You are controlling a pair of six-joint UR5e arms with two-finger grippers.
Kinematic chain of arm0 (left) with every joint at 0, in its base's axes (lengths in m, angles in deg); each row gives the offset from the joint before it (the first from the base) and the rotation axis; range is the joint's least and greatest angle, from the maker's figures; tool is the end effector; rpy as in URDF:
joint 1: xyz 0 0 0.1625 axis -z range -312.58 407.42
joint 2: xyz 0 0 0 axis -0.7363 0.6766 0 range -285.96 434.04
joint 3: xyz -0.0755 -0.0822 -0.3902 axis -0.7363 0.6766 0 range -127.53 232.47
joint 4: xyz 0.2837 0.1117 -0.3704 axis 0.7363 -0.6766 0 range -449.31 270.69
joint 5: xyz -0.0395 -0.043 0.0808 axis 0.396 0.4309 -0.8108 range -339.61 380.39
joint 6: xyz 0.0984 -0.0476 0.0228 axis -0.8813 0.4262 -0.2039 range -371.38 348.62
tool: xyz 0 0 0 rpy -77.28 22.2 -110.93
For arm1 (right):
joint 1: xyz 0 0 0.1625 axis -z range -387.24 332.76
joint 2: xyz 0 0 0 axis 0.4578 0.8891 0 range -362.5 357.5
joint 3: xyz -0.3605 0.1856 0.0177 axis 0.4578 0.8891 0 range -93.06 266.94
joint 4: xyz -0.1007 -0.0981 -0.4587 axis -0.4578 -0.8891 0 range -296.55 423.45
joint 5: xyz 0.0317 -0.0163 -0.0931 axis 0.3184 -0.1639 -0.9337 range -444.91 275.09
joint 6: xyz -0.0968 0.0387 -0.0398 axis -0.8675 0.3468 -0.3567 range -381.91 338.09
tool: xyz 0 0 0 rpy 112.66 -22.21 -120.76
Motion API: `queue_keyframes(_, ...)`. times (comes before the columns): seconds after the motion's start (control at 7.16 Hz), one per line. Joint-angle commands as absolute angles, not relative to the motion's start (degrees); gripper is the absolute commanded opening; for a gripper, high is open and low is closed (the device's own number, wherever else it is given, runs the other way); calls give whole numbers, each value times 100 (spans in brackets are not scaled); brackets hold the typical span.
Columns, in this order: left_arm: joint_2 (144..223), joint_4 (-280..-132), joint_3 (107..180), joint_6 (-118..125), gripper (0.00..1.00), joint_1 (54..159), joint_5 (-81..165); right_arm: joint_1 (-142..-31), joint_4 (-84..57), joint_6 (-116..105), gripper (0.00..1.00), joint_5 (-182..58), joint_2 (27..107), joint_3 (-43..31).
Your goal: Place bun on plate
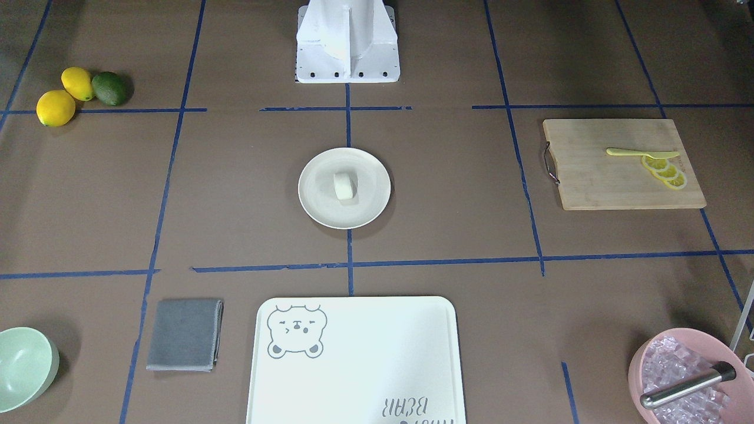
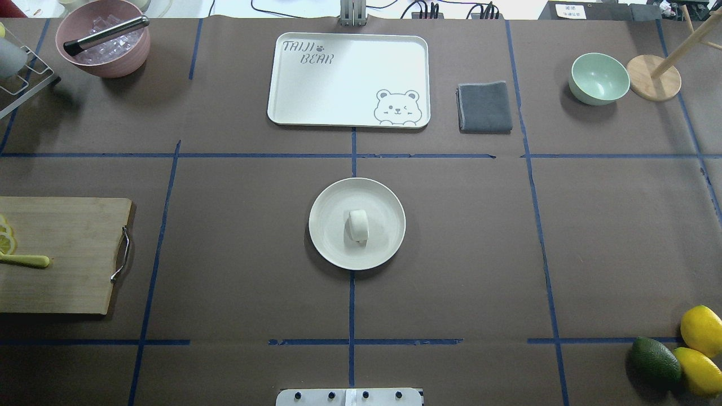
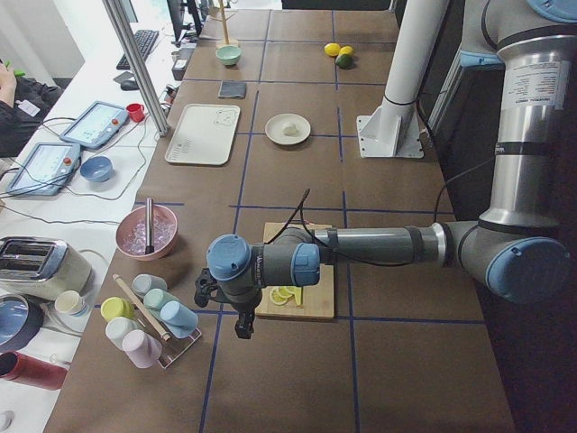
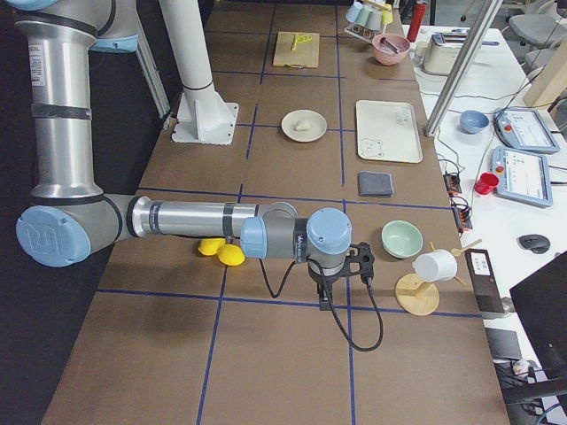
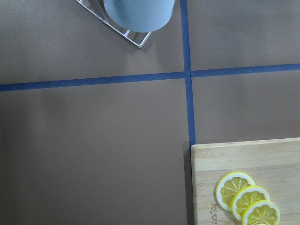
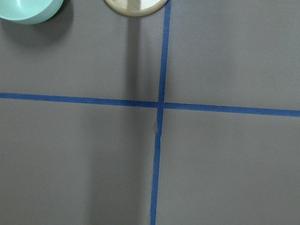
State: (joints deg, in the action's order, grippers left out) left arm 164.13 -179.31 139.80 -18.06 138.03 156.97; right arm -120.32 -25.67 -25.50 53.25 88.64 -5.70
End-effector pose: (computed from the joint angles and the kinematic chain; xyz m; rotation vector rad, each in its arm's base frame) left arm -0.0582 -0.5566 0.6703 0.0091 0.8141 0.0818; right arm 0.0799 -0.5518 0.6265 0.0876 -0.8367 -0.0257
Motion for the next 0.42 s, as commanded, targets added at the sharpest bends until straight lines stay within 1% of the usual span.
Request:
queue_keyframes(0.0,16421,-17931,13983,-1806,100,13803,15697,-12032,-2567,-2543,100,5326,8864,-570)
queue_keyframes(0.28,16422,-17931,13974,-1806,100,13803,15688,-12032,-2567,-2543,100,5326,8856,-605)
